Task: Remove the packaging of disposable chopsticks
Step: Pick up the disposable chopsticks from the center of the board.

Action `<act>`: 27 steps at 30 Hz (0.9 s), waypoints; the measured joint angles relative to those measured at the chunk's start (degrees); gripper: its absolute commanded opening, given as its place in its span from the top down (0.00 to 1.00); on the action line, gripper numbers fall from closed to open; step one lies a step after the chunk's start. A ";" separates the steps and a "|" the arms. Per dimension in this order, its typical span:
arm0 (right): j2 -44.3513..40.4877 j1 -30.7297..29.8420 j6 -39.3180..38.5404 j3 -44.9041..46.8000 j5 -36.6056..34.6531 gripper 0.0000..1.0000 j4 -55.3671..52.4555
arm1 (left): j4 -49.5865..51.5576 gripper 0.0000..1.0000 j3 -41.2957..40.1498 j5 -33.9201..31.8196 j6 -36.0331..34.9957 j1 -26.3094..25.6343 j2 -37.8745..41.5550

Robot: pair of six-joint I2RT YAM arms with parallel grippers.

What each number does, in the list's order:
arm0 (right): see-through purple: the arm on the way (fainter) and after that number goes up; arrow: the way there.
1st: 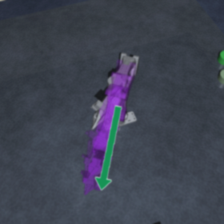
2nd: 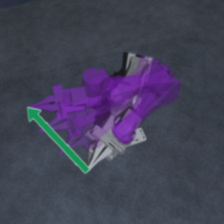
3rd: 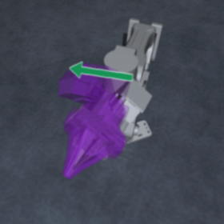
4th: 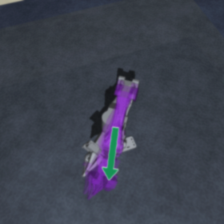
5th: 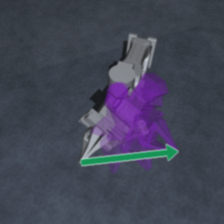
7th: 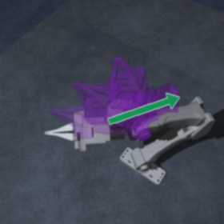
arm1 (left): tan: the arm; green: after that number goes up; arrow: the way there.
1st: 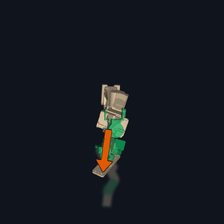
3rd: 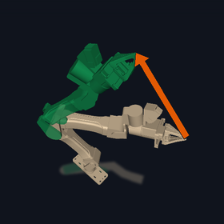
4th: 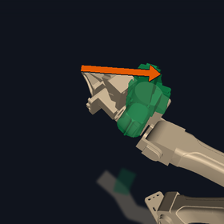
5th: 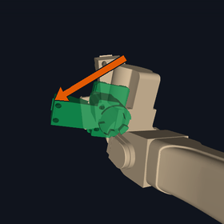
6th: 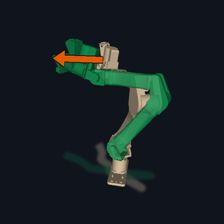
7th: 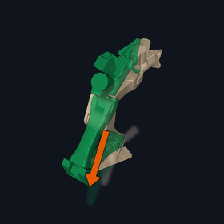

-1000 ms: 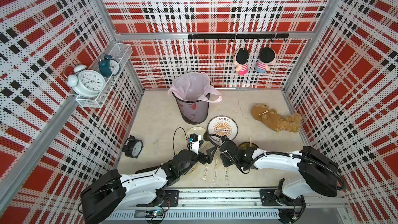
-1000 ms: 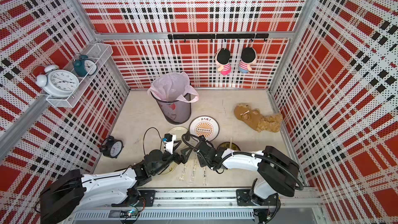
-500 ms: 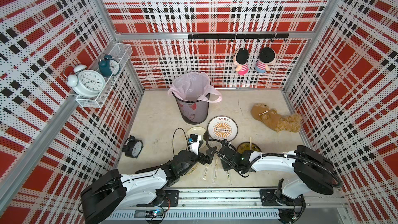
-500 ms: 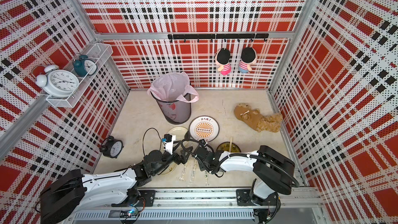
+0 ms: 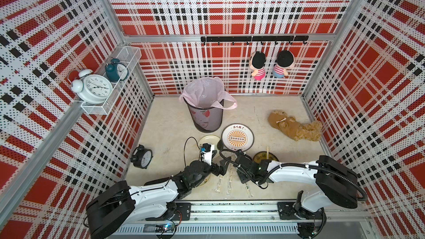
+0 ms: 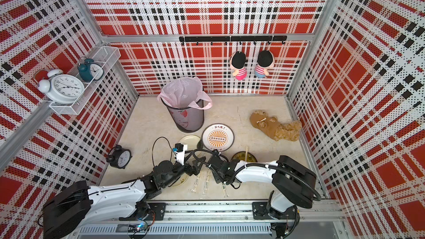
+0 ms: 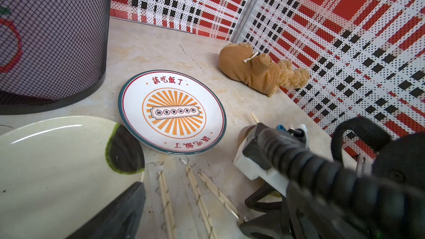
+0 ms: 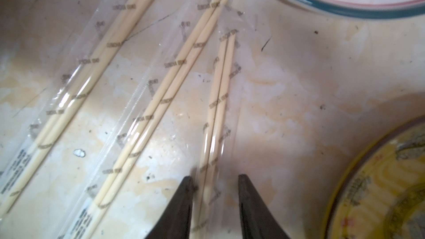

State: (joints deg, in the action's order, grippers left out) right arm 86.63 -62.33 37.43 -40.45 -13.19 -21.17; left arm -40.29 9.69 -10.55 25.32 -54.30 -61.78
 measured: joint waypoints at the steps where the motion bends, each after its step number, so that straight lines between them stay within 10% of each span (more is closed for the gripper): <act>1: -0.11 0.00 0.09 0.00 0.24 0.63 -0.31 | -0.02 0.01 -0.11 0.00 0.00 0.00 0.00; 14: -0.15 -0.22 2.19 0.00 1.64 0.89 -1.18 | -0.37 0.02 -0.35 0.00 0.00 0.24 0.00; 27: -2.54 -0.22 0.81 1.57 2.19 0.93 -0.39 | -4.24 0.01 -0.76 1.29 0.00 1.57 -3.54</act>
State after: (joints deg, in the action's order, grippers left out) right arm 84.09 -62.54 38.24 -38.87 -11.00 -21.56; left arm -44.53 8.93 -9.26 25.32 -52.73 -65.32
